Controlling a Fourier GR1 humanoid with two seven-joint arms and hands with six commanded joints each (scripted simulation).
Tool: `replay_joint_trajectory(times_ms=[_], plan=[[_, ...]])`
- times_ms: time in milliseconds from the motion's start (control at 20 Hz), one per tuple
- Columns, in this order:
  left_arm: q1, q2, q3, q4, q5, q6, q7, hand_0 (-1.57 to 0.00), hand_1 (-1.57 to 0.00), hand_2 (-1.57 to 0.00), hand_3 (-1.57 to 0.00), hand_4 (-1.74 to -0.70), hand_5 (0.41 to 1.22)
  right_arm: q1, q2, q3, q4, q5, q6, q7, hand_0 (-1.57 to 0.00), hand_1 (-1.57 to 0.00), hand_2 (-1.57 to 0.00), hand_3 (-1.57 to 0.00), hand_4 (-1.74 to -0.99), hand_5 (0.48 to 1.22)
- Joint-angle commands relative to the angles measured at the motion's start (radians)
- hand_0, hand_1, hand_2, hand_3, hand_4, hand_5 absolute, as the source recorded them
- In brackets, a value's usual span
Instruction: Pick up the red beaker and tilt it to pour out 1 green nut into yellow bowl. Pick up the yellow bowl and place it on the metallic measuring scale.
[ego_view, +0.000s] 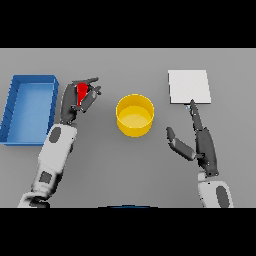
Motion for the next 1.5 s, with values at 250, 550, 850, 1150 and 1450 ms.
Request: replay_joint_trajectory(times_ms=[250,550,850,1150,1450], plan=[[-0.043,0.129,-0.182,-0.117,-0.199,-0.046,0.143,-1.56,-1.56,-1.56,-1.55,-1.73,1.139,0.016,-0.014,0.005,-0.01,0.025,-0.007,-0.013,0.0,0.0,0.0,0.0,-1.095,0.66],[-0.048,0.164,-0.301,-0.186,-0.294,-0.103,0.226,-1.56,-1.56,-1.56,-1.55,-1.74,1.136,0.033,-0.016,0.007,-0.016,0.022,0.001,-0.006,0.0,0.0,0.0,0.0,-1.092,0.664],[-0.198,0.237,-0.512,-0.145,-0.523,-0.209,0.308,-1.57,-1.57,-1.57,-1.57,-1.74,1.177,0.024,-0.009,0.02,-0.027,0.032,0.002,-0.02,0.0,0.0,0.0,0.0,-1.056,0.692],[-0.372,0.254,-0.708,-0.059,-0.695,-0.385,0.325,-1.57,-1.57,-1.57,-1.57,-1.61,1.21,0.03,-0.004,0.016,-0.008,0.016,0.009,-0.033,0.0,0.0,0.0,0.0,-1.063,0.681],[-0.491,0.241,-0.862,0.039,-0.844,-0.473,0.297,-1.57,-1.57,-1.57,-1.57,-1.68,1.218,0.027,-0.004,0.027,-0.019,0.012,0.028,-0.009,0.0,0.0,0.0,0.0,-1.067,0.684]])
